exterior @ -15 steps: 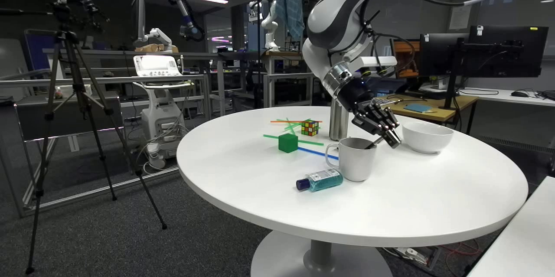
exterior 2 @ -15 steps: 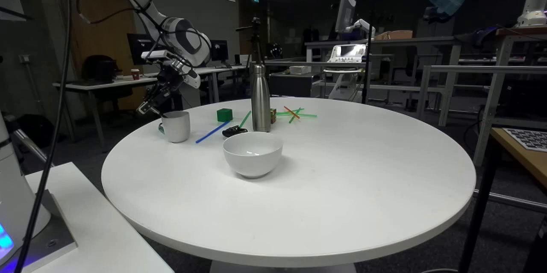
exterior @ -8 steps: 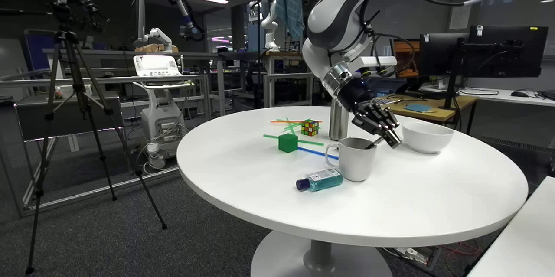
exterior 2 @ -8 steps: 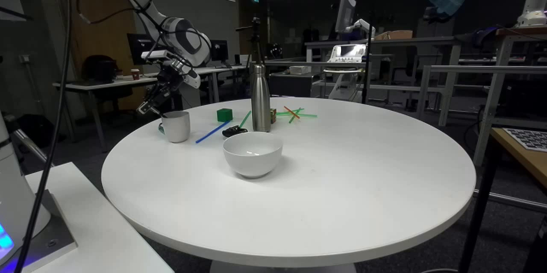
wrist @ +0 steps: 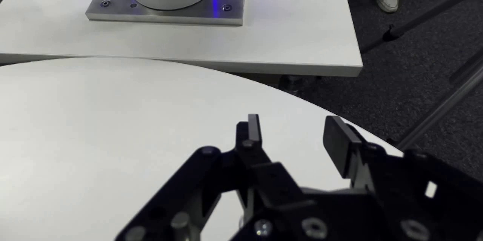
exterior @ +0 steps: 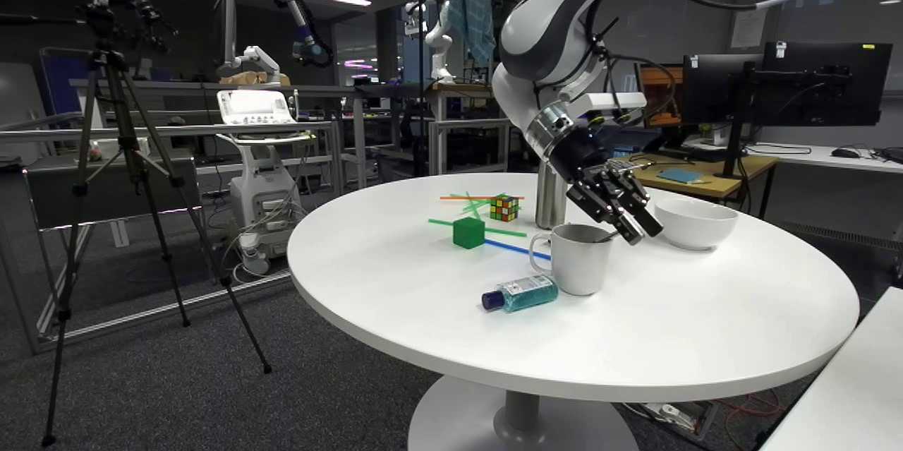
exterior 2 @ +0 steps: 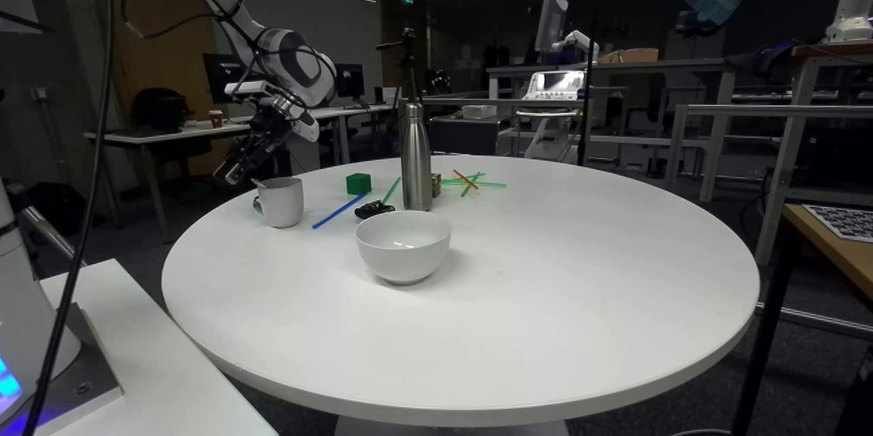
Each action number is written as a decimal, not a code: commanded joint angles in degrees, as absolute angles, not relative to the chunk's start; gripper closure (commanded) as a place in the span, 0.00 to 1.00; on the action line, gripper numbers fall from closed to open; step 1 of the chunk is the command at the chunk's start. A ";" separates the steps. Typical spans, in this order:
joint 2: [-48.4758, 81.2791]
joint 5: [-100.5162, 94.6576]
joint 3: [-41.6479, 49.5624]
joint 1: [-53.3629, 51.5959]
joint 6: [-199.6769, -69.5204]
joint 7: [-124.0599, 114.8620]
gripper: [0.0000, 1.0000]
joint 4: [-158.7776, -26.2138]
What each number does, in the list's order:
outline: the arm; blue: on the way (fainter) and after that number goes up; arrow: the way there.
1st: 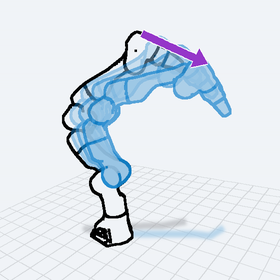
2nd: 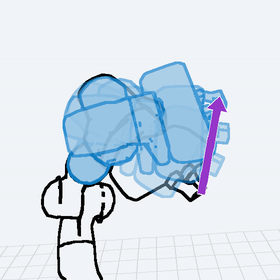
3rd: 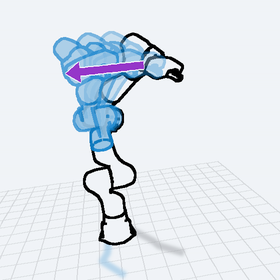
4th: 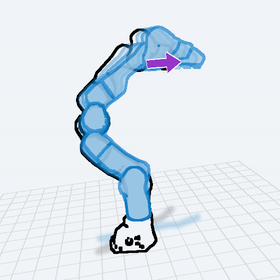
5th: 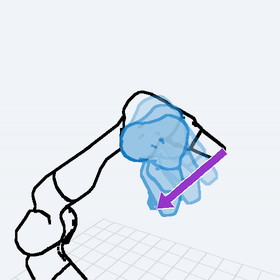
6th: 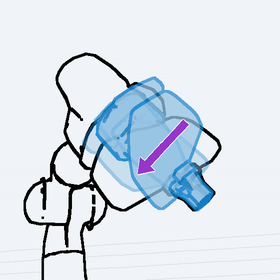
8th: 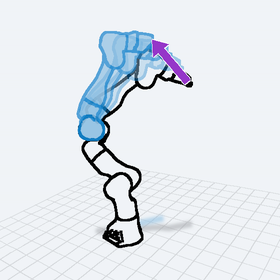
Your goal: Pick the pen on the green block and put it in the cup
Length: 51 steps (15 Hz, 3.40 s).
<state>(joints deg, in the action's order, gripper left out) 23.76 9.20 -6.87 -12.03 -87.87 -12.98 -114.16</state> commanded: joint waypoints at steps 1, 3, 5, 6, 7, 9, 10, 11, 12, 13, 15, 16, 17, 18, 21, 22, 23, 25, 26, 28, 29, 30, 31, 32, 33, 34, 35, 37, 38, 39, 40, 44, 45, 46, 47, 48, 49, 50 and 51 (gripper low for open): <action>23.86 9.10 -6.96 -12.05 -87.76 -13.05 0.17 -113.99; 23.70 9.11 -7.00 -12.13 -87.89 -13.13 0.02 -114.06; 23.25 8.98 -7.11 -12.38 -88.11 -13.39 0.00 -114.16; 22.90 9.03 -7.21 -12.49 -88.40 -13.44 0.00 -114.27; 22.47 9.03 -7.35 -12.63 -88.69 -13.51 0.00 -114.42; 21.55 9.00 -7.64 -13.00 -89.16 -13.68 0.00 -114.79; 21.06 8.99 -7.76 -13.24 -89.36 -13.81 0.00 -114.97; 20.61 8.99 -7.96 -13.44 -89.58 -13.93 0.00 -115.13; 20.23 8.93 -8.20 -13.56 -89.76 -13.93 0.00 -115.27; 19.80 8.92 -8.46 -13.65 -90.07 -13.91 0.00 -115.44; 18.42 8.53 -8.81 -14.09 -90.77 -14.16 0.00 -115.83; 17.60 8.22 -8.87 -14.41 -91.60 -14.36 0.00 -116.16; 16.63 7.80 -8.96 -14.63 -92.90 -14.42 0.00 -116.65; 15.74 7.54 -9.04 -14.85 -94.14 -14.43 0.00 -117.08; 13.16 6.44 -9.53 -15.10 -98.05 -14.37 0.00 -118.62; 12.30 6.05 -9.71 -15.13 -99.28 -14.26 0.00 -119.21; 11.39 5.71 -9.89 -15.22 -100.09 -14.29 0.00 -119.74; 9.64 5.30 -10.29 -15.37 -101.62 -14.18 0.00 -120.81; 8.71 5.17 -10.54 -15.42 -102.29 -14.32 0.00 -121.37; 6.51 4.75 -11.01 -15.44 -103.09 -14.54 0.00 -122.52; 5.45 4.57 -11.24 -15.41 -103.49 -14.58 0.00 -123.08; 4.25 4.22 -11.47 -15.39 -103.76 -14.66 0.00 -123.63; 3.22 3.84 -11.72 -15.35 -103.91 -14.67 0.00 -124.16; 2.14 3.39 -11.94 -15.29 -103.96 -14.67 0.00 -124.65; 1.13 2.95 -12.15 -15.24 -103.96 -14.66 0.00 -125.11; 0.09 2.69 -12.36 -15.18 -104.12 -14.51 0.00 -125.64; -0.80 2.42 -12.55 -15.15 -104.21 -14.58 0.00 -126.00; -2.51 1.80 -13.01 -15.14 -104.20 -14.74 0.00 -126.63; -3.41 1.50 -13.25 -15.14 -104.21 -14.87 0.00 -126.93; -4.15 1.20 -13.50 -15.14 -104.23 -15.03 0.00 -127.21; -4.93 0.99 -13.74 -15.12 -104.23 -15.08 0.00 -127.43; -6.97 1.07 -14.40 -14.94 -104.89 -15.06 0.00 -128.14; -4.34 2.39 -14.16 -14.71 -102.52 -13.28 0.00 -125.71; -4.80 2.39 -14.27 -14.71 -102.74 -13.29 0.00 -125.93; -5.14 2.39 -14.33 -14.71 -102.91 -13.29 0.00 -126.15; -5.30 2.39 -14.34 -14.70 -103.04 -13.29 0.00 -126.28; -5.32 2.39 -14.34 -14.69 -103.16 -13.29 0.00 -126.35; -5.32 2.39 -14.34 -14.69 -103.22 -13.29 0.00 -126.40; -5.30 2.40 -14.34 -14.69 -103.16 -13.31 0.00 -126.35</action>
